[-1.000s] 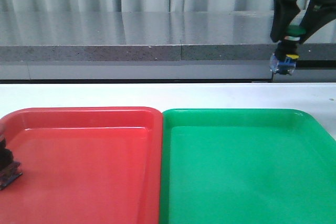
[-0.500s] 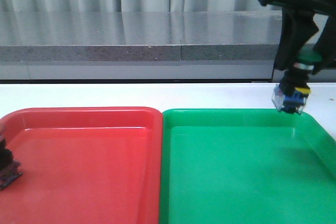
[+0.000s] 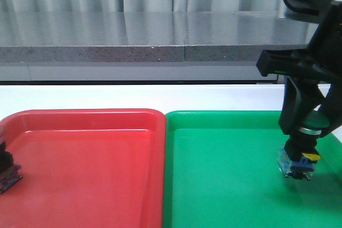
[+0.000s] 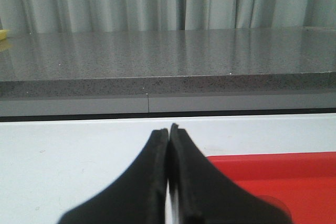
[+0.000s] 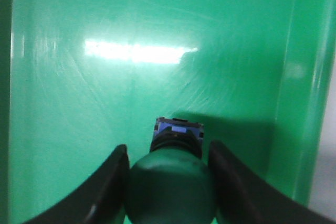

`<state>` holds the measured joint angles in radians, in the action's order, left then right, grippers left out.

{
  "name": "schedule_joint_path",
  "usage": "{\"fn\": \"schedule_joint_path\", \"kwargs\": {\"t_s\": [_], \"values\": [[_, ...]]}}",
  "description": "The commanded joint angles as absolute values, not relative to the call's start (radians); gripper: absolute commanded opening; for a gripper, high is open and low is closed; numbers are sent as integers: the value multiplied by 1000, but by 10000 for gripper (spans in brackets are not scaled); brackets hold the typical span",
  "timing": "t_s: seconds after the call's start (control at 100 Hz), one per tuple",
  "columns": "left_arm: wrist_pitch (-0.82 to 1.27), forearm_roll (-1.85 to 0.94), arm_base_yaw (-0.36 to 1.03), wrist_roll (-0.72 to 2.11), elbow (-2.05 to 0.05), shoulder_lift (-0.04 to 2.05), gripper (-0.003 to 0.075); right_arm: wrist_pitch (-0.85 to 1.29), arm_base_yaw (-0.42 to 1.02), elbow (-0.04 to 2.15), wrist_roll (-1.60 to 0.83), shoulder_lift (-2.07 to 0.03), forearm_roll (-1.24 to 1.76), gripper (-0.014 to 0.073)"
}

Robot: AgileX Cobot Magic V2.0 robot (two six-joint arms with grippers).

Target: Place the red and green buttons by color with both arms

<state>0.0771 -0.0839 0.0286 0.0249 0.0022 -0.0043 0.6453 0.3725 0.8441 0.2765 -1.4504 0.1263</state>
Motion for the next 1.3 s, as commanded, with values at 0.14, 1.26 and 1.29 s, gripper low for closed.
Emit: {"fn": "schedule_joint_path", "kwargs": {"t_s": [0.14, 1.26, 1.29], "values": [[-10, -94, 28, 23, 14, -36, -20, 584, 374, 866, 277, -1438, 101, 552], [-10, -94, 28, 23, 14, -36, -20, 767, 44, 866, 277, -879, -95, -58], [-10, -94, 28, 23, 14, -36, -20, 767, 44, 866, 277, -859, -96, -58]]}}
